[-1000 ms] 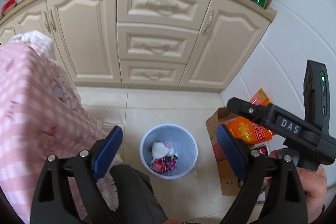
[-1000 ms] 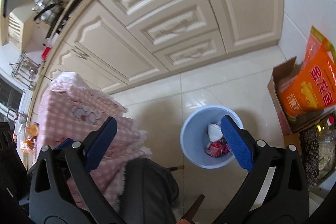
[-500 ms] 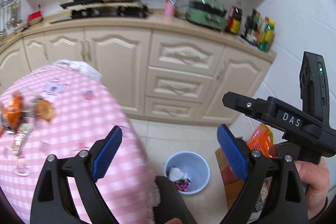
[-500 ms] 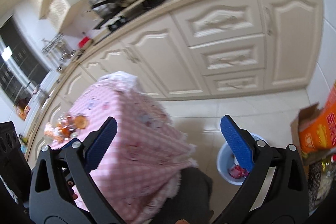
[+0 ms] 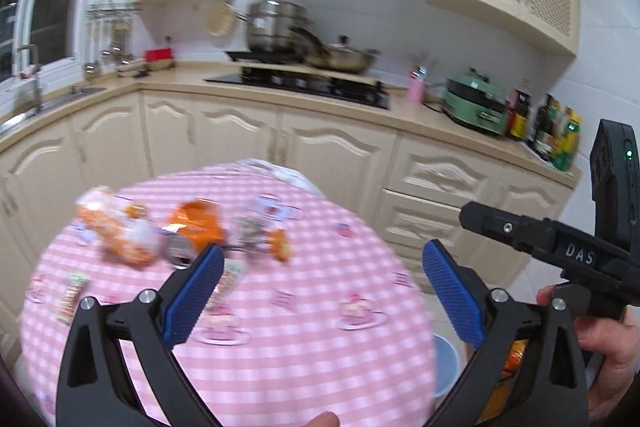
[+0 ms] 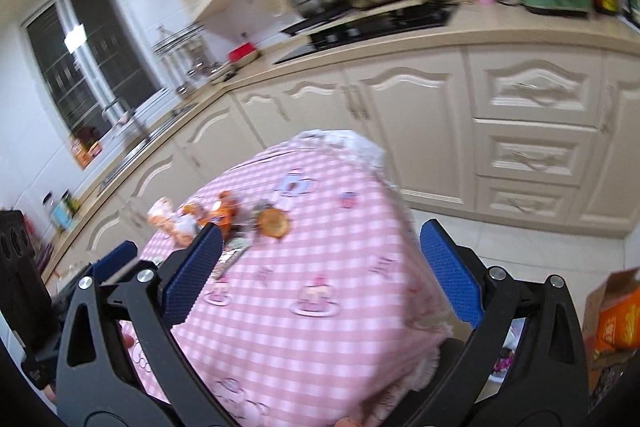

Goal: Collect trash
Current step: 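Return both tools to the table above the remaining trash, then grasp the red-checkered candy stick with the left tool while the right tool grasps the stemmed orange piece, then carry the candy stick and orange piece to the blue bin and open both tools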

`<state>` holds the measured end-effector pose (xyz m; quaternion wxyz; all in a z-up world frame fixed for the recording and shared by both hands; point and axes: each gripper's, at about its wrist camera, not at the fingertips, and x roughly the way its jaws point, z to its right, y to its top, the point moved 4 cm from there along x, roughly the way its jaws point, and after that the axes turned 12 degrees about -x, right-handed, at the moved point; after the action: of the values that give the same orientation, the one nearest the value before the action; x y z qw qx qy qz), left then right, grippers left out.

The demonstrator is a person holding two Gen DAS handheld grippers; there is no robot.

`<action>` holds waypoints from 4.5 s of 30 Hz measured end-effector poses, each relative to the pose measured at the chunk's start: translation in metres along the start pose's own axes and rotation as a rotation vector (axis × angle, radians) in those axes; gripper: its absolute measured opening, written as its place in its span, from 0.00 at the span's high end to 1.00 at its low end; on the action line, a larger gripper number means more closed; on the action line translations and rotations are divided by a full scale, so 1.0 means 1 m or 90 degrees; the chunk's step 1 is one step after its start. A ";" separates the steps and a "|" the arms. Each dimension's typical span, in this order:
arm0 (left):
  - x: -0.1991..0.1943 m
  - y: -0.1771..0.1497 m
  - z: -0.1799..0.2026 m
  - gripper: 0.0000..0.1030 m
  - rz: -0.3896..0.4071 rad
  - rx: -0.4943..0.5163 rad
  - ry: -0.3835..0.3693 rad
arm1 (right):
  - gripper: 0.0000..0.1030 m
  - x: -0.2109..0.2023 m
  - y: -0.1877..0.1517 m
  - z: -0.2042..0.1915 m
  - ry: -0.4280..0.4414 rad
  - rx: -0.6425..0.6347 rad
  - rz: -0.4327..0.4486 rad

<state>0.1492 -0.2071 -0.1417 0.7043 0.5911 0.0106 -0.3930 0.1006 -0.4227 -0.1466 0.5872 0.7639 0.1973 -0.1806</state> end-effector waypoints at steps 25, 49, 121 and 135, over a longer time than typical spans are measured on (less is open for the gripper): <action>-0.004 -0.009 -0.242 0.05 -0.021 -0.049 0.243 | 0.06 0.142 -0.029 -0.097 0.010 -0.174 -0.132; 0.081 -0.030 -0.270 0.87 -0.194 -0.011 0.228 | 0.75 0.227 -0.032 -0.068 0.017 -0.232 -0.222; 0.281 -0.258 0.255 0.12 -0.425 0.106 -0.117 | 0.06 -0.010 -0.286 0.369 -0.236 0.427 -0.225; 0.224 -0.210 0.246 0.12 -0.348 0.100 -0.132 | 0.06 -0.031 -0.218 0.326 -0.226 0.357 -0.163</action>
<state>0.0739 -0.5337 -0.3482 0.5216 0.5757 0.0668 -0.6262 -0.0523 -0.6906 -0.3910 0.3523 0.8213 0.1290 -0.4298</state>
